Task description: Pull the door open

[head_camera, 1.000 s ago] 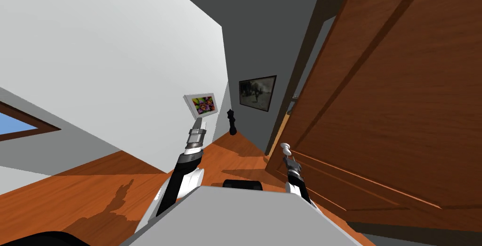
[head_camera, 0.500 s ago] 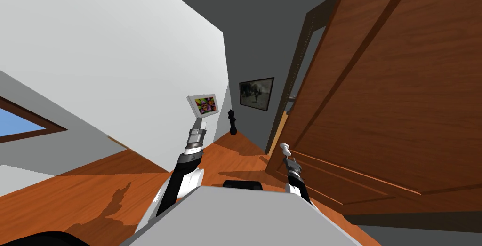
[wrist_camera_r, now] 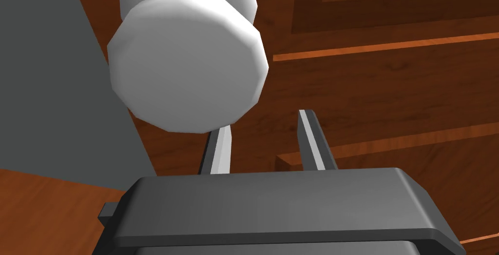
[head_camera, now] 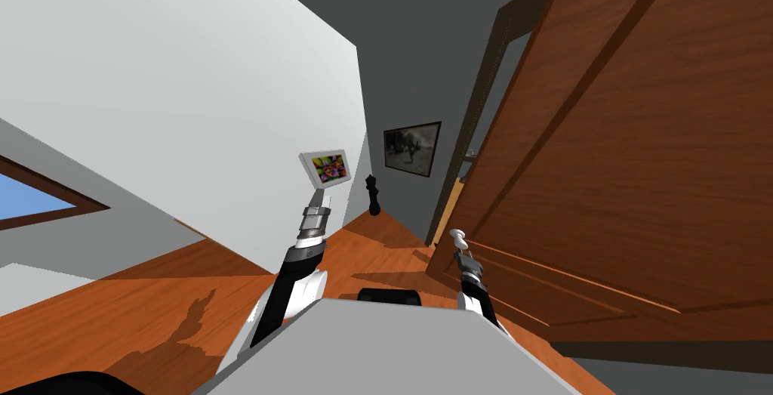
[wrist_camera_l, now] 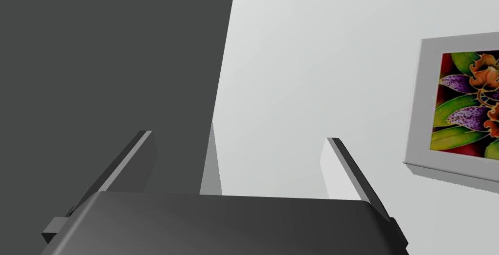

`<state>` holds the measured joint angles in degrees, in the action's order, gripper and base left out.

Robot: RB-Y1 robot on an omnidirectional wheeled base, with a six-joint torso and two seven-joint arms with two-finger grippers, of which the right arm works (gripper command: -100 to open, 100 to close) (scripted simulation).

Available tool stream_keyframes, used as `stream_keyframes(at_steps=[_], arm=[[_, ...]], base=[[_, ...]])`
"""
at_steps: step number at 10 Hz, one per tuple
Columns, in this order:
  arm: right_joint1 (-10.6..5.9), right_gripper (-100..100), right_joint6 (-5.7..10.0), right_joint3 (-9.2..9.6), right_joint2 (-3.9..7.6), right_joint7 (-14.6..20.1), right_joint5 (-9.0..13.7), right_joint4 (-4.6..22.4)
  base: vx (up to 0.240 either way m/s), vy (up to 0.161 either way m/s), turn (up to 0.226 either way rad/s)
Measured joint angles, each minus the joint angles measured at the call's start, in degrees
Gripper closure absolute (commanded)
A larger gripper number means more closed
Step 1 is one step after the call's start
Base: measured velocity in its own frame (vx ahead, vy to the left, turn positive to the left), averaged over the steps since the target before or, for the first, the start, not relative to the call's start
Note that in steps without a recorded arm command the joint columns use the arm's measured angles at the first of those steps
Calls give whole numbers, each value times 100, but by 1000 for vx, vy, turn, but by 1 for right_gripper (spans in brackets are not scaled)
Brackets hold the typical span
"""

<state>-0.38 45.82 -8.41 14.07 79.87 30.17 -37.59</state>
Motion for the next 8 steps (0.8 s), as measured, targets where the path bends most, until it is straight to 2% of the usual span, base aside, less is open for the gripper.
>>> stream_keyframes(at_steps=[1, 2, 3, 4, 5, 6, 8], arm=[[23, -100, -54, -22, -71, 0, 41, -173], [-83, -100, 25, 20, -19, 131, 44, 27], [-47, -100, 72, 33, -45, 192, 45, 31], [77, -100, -31, 17, -103, 132, 61, -182], [30, -100, -40, 27, -97, 132, 58, -98], [53, -100, -56, 7, -79, 140, 70, -46], [36, -100, -270, -74, 26, 129, 129, -22]], base=[[-110, 64, 15], [-79, 50, -3], [-46, 16, -12], [-17, -7, 0], [-3, -28, -41], [-13, -20, -94], [-23, 11, -44]])
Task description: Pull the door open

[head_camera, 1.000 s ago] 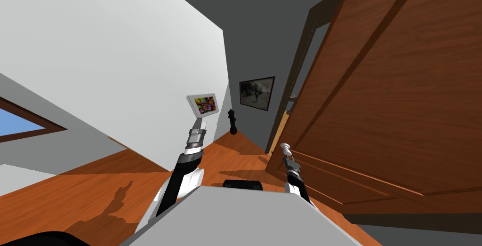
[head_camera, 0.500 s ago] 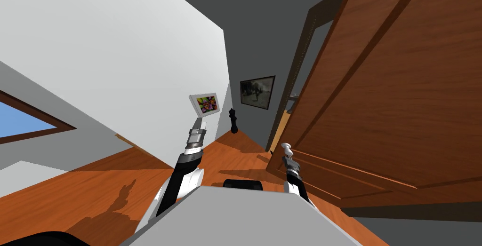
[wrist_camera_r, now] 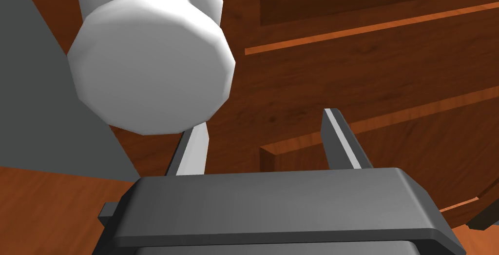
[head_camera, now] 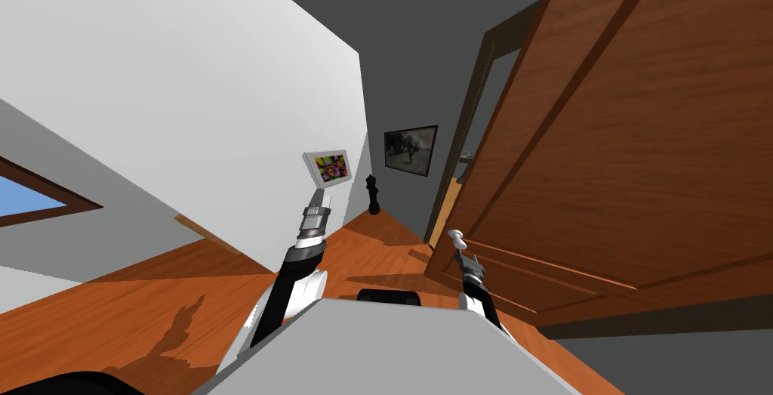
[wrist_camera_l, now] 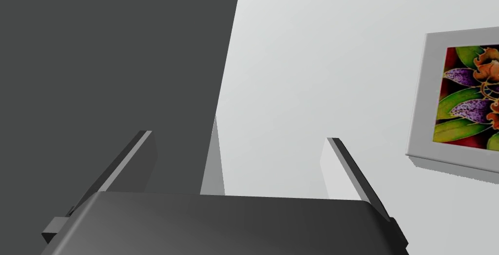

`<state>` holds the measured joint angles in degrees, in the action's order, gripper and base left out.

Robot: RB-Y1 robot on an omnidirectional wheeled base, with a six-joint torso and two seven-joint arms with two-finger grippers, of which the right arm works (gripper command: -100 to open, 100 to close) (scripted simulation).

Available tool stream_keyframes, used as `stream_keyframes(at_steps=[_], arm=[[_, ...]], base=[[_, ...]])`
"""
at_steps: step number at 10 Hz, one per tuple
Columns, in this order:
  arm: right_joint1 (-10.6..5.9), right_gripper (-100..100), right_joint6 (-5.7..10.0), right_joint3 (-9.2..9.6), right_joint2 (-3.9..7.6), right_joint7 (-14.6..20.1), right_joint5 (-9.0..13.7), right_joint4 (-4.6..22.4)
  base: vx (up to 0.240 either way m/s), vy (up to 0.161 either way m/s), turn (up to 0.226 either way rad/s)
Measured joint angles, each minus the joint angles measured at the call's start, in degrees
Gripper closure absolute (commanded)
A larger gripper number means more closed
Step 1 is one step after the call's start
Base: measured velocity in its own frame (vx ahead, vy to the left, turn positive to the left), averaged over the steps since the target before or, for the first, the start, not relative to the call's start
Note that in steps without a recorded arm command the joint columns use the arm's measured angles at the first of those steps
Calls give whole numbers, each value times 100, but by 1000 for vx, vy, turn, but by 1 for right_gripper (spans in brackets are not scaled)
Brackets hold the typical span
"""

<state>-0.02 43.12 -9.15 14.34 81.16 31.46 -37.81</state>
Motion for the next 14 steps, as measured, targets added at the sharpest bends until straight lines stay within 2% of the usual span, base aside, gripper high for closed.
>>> stream_keyframes(at_steps=[1, 2, 3, 4, 6, 7, 8, 9, 10, 11, 13, 14], arm=[[-36, -100, -152, -47, 13, -57, 31, -62], [-179, -100, -160, -39, 68, -26, 31, 132], [-98, -100, -237, -62, 63, -46, 46, -34], [-100, -100, -340, -82, 66, -85, 61, -113], [-281, -100, -268, -51, 124, -1, 48, 188], [-188, -100, -332, -79, 93, -53, 63, 9], [-95, -100, -581, -145, 73, -173, 105, -312], [-208, -100, -623, -136, 130, -154, 103, -182], [-344, -100, -581, -103, 209, -56, 97, 42], [-394, -100, -561, -87, 244, 4, 93, 133], [-433, -100, -540, -83, 259, 32, 91, 225], [-325, -100, -639, -124, 236, -39, 111, 25]], base=[[-18, 16, -6], [-13, 18, 11], [-9, 17, -20], [-4, 10, 3], [2, 0, 5], [-7, 23, -22], [-10, 28, -19], [-15, 22, -1], [-10, 8, -12], [0, 0, 0], [-1, -4, 1], [0, -5, -17]])
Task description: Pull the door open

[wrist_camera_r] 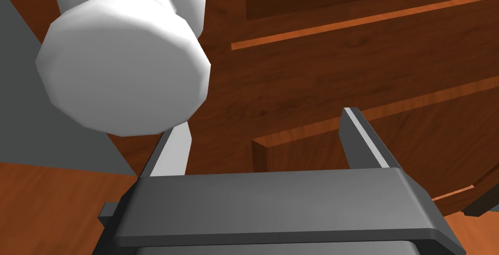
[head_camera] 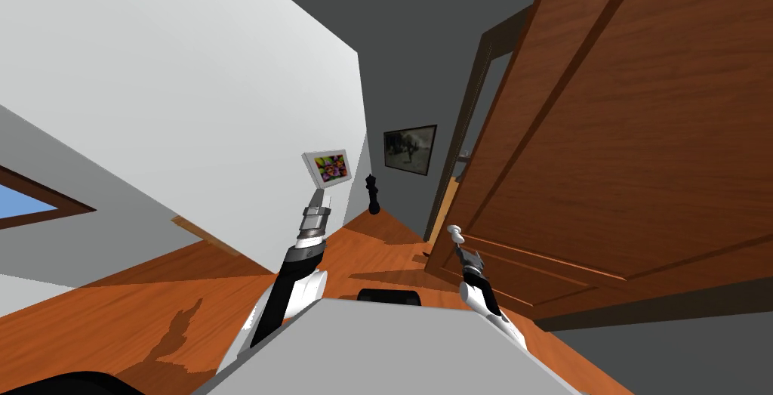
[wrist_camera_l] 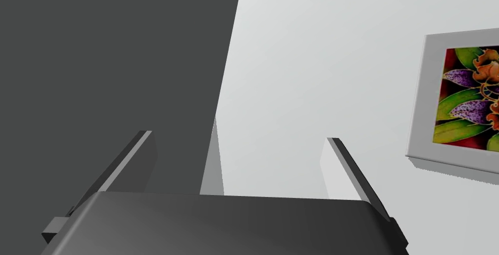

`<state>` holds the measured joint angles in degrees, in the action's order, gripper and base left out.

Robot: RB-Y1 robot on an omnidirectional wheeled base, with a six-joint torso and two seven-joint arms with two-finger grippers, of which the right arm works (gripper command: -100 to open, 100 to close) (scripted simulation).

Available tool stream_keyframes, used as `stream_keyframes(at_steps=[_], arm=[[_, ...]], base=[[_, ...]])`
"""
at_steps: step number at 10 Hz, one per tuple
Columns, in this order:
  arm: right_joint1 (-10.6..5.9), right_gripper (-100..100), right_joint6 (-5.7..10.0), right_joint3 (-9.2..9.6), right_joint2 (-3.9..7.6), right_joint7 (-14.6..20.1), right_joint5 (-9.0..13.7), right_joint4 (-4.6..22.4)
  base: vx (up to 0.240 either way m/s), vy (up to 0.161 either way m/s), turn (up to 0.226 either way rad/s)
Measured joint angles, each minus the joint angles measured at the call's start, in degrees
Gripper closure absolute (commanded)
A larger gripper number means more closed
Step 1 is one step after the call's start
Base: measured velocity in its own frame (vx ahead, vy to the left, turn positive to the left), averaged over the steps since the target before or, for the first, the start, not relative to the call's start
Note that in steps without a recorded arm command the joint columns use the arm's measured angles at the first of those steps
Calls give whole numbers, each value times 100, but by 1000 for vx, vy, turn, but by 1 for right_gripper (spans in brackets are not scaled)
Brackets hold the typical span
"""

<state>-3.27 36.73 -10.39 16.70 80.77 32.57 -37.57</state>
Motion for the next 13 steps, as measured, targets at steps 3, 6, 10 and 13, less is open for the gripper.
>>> stream_keyframes(at_steps=[3, 6, 10, 13], arm=[[-21, -100, 81, 14, -50, -11, -14, 36], [-88, -100, -130, -15, 36, -20, 18, -25], [-61, 100, -321, -81, 33, -117, 51, -131], [-44, 100, -412, -23, -54, -135, 36, -157]], base=[[-1, 1, 2], [-9, 20, -8], [-1, -9, -1], [5, 26, 12]])
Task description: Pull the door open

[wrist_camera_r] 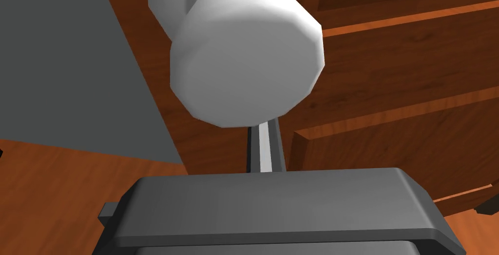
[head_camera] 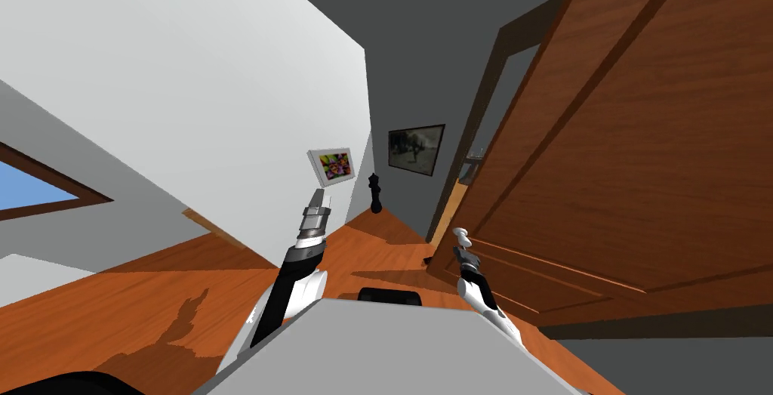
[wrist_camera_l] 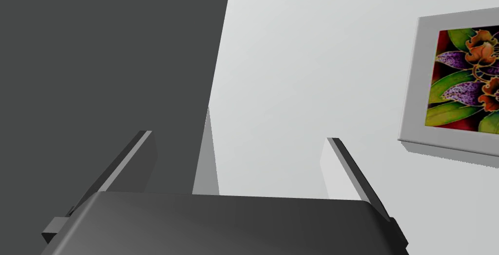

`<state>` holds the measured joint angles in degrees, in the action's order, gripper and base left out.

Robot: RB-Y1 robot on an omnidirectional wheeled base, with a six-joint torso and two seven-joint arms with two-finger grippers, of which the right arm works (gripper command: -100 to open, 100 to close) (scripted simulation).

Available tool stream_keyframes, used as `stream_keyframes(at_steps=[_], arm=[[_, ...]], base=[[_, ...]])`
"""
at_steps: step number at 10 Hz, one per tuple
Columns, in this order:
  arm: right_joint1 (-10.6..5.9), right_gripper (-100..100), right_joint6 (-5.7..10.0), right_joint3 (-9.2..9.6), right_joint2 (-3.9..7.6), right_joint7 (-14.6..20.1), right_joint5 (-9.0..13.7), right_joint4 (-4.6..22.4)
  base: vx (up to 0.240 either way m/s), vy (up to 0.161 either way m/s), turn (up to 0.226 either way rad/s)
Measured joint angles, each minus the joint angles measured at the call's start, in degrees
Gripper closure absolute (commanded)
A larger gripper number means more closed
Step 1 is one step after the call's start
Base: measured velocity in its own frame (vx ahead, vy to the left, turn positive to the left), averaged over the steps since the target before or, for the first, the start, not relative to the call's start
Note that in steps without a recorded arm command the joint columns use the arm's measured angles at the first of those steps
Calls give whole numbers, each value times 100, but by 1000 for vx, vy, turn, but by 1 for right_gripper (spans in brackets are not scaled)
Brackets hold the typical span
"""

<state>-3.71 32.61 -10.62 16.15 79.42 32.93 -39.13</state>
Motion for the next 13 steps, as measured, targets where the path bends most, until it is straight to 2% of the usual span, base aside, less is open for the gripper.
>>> stream_keyframes(at_steps=[2, 3, 5, 10, 11, 13], arm=[[6, 100, 1, -3, 0, 4, 2, 0], [5, -100, 2, -1, -3, 4, 1, -1], [93, -100, 157, 112, -29, 68, -62, -81], [269, -100, 818, 513, -131, 319, -292, -178], [336, -100, 910, 579, -148, 350, -328, -270], [380, -100, 1143, 718, -165, 459, -406, -247]], base=[[-1, -3, 5], [-82, -27, 79], [-154, -55, 82], [-151, -39, 86], [-106, -38, 57], [-144, -30, 87]])
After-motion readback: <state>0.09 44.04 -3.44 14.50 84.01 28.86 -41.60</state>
